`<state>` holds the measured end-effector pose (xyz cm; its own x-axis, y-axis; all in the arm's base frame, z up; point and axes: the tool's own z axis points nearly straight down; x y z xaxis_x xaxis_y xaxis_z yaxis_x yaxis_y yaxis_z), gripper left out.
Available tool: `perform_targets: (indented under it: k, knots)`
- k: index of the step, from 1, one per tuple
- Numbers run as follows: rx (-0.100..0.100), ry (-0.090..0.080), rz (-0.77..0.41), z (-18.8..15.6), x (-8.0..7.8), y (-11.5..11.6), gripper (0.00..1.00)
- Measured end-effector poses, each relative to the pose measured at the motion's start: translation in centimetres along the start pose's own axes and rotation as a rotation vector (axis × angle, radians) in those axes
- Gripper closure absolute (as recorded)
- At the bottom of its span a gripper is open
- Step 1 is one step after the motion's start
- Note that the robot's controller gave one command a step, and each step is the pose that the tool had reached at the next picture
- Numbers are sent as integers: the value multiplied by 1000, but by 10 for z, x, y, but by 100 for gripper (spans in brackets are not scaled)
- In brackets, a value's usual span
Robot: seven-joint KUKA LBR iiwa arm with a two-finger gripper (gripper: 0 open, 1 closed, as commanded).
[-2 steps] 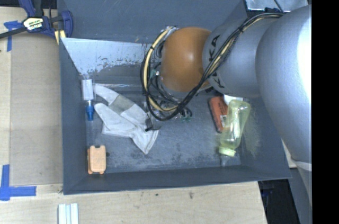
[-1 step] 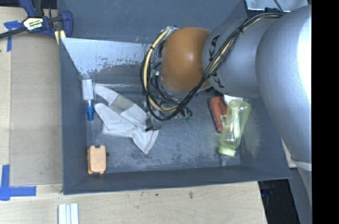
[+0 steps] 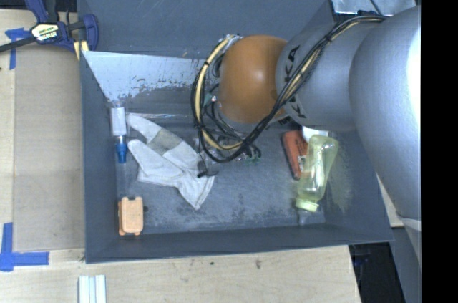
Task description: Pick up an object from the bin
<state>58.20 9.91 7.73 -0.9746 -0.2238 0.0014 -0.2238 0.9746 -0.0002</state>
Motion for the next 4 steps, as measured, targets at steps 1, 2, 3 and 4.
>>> perform_targets:
  k: [1, 2, 3, 4]
  knots:
    - [0, 3, 0, -22, 1, 0, 100]
    - [0, -5, 0, -39, -1, 0, 100]
    - [0, -4, 0, -52, -1, 0, 100]
    - [0, 1, 0, -68, 0, 0, 100]
